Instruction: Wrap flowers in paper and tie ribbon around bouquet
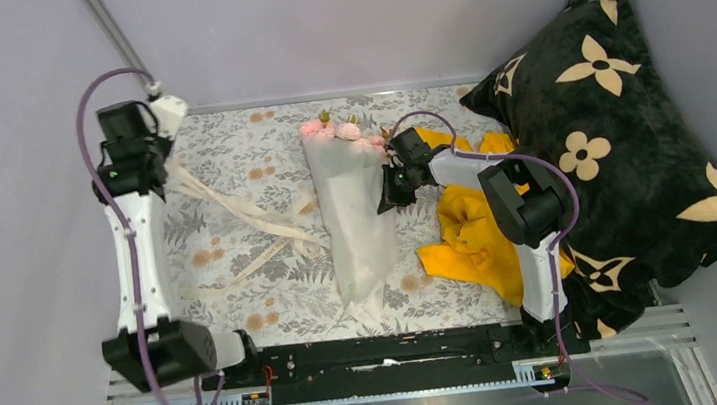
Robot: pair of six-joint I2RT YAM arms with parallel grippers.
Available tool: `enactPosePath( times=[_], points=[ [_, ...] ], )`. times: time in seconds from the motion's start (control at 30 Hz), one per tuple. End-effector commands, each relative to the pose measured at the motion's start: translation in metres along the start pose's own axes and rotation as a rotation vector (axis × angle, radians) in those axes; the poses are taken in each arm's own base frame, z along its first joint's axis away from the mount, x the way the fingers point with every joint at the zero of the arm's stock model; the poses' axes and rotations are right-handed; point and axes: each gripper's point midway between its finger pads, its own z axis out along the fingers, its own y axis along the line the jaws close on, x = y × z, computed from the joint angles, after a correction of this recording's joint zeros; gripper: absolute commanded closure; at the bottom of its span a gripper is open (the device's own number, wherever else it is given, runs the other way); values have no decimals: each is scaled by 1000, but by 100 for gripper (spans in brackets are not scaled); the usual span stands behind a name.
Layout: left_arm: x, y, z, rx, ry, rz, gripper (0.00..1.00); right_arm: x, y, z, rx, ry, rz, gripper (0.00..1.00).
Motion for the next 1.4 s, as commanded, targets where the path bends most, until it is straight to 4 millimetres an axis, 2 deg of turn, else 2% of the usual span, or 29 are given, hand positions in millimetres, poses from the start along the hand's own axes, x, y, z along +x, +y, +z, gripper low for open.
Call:
enactPosePath(
  times=[0.0,0.1,0.2,0.23,0.3,0.33,0.37,0.4,0.43,0.5,0.57,0.63,0.7,0.77,0.83,0.9,1.0,1.1,1.27,1.37],
  points=[
    [55,73,45,-187,118,-98,100,-12,12,-19,5,-44,-48,100],
    [68,66,72,-124,116,-151,100,-11,11,-19,7,-39,-50,100],
    [85,49,104,-85,156,-152,100,-10,11,-20,7,-39,-53,100],
    [93,44,114,-70,191,-155,95,-10,11,-20,7,-39,-53,100],
    [111,32,130,-34,269,-154,48,-10,10,-21,7,-40,-52,100],
    [117,27,134,-15,300,-158,30,-10,11,-21,7,-40,-53,100],
    [118,22,133,10,306,-169,18,-10,11,-21,8,-41,-54,100],
    [116,16,127,43,297,-181,11,-9,10,-21,10,-41,-54,100],
    [108,6,121,92,262,-185,8,-9,10,-22,10,-41,-55,100],
    [92,-24,97,228,178,-156,7,-9,9,-22,13,-38,-56,100],
    [87,-73,67,406,143,-56,6,-8,8,-21,14,-38,-55,100],
    [102,-136,33,607,173,79,5,-9,9,-21,11,-43,-54,100],
    [118,-191,8,758,209,176,4,-9,10,-21,7,-45,-53,100],
    [134,-233,-2,843,226,240,2,-9,10,-20,4,-45,-53,100],
    [140,-260,1,851,221,279,1,-9,10,-19,3,-43,-52,100],
    [144,-274,10,839,227,313,1,-9,10,-19,0,-41,-53,100],
    [156,-284,26,840,292,335,1,-9,10,-20,2,-44,-53,100],
    [168,-291,39,838,364,339,2,-9,10,-21,3,-50,-59,100],
    [175,-294,64,767,386,344,8,-8,11,-21,-2,-49,-57,100],
    [183,-299,71,770,405,362,12,-7,10,-20,-1,-45,-57,100]
  ],
)
